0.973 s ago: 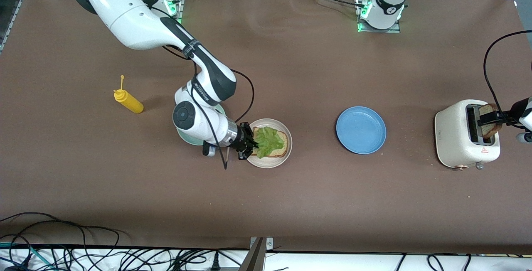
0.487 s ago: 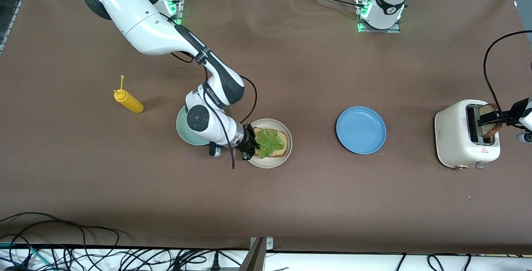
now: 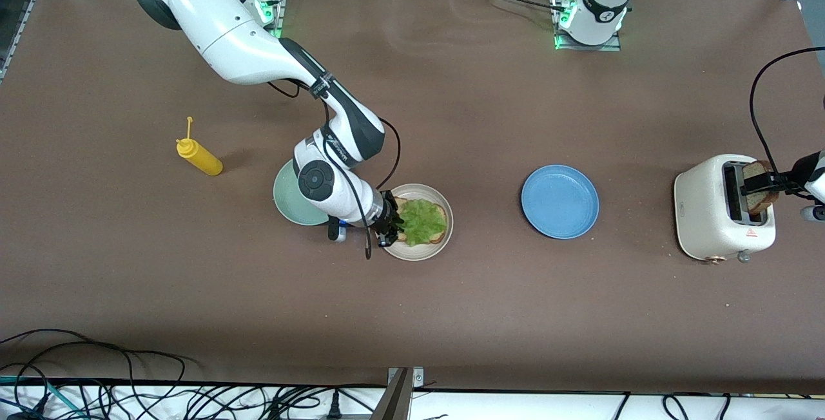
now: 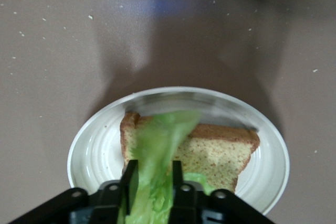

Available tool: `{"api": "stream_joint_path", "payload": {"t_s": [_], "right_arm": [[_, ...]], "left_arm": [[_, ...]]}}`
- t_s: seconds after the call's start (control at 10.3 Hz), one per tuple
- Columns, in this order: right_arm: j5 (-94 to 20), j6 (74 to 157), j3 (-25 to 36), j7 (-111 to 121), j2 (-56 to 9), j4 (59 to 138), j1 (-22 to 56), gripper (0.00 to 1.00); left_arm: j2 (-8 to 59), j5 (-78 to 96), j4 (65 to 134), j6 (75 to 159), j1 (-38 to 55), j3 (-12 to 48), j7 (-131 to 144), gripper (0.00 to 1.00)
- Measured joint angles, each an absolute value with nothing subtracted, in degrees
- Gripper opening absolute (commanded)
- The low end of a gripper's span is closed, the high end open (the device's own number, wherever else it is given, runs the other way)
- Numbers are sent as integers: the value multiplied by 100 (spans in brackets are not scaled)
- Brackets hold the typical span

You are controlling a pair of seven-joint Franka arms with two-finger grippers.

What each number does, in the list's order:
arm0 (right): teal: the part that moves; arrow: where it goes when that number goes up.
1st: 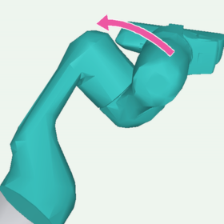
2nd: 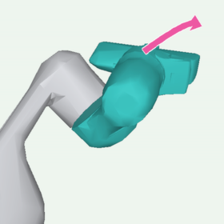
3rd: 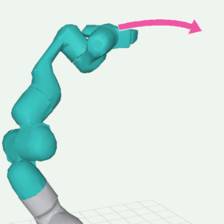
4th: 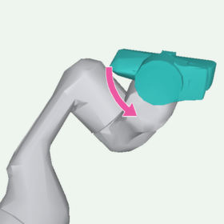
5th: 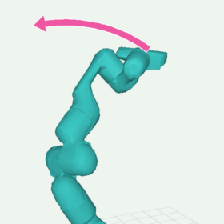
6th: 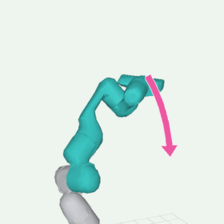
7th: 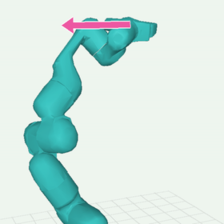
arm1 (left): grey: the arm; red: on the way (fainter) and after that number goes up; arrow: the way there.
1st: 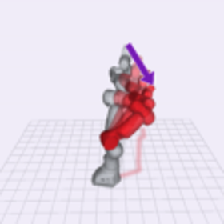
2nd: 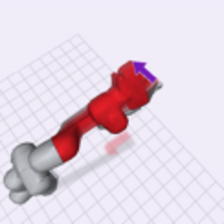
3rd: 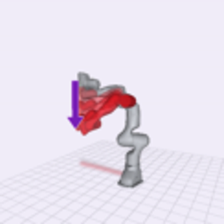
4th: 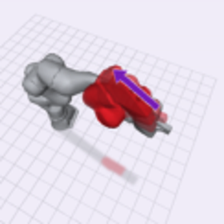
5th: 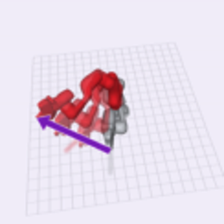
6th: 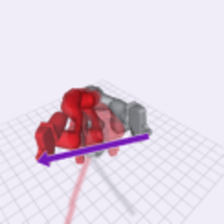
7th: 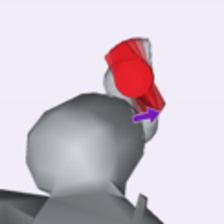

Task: Make sandwich on beige plate with both arms
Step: 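Lower the lettuce onto the toast and open the right gripper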

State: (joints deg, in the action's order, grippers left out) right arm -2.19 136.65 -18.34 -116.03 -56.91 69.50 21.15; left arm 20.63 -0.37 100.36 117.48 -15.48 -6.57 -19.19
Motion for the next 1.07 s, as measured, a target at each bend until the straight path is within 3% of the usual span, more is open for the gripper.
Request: {"api": "stream_joint_path", "payload": {"t_s": [0.1, 0.49, 1.07], "right_arm": [[-219, 13665, -1834, -11603, -5691, 6942, 2115, 100], [-188, 13286, -1726, -11574, -5607, 6756, 2100, 100], [-167, 10635, -1456, -9230, -4308, 6564, 1179, 100]], "left_arm": [[2062, -37, 10036, 11748, -1548, -657, -1919, 100], [2062, -37, 10035, 11748, -1547, -657, -1919, 100], [2060, -37, 10033, 11748, -1543, -656, -1919, 100]]}}
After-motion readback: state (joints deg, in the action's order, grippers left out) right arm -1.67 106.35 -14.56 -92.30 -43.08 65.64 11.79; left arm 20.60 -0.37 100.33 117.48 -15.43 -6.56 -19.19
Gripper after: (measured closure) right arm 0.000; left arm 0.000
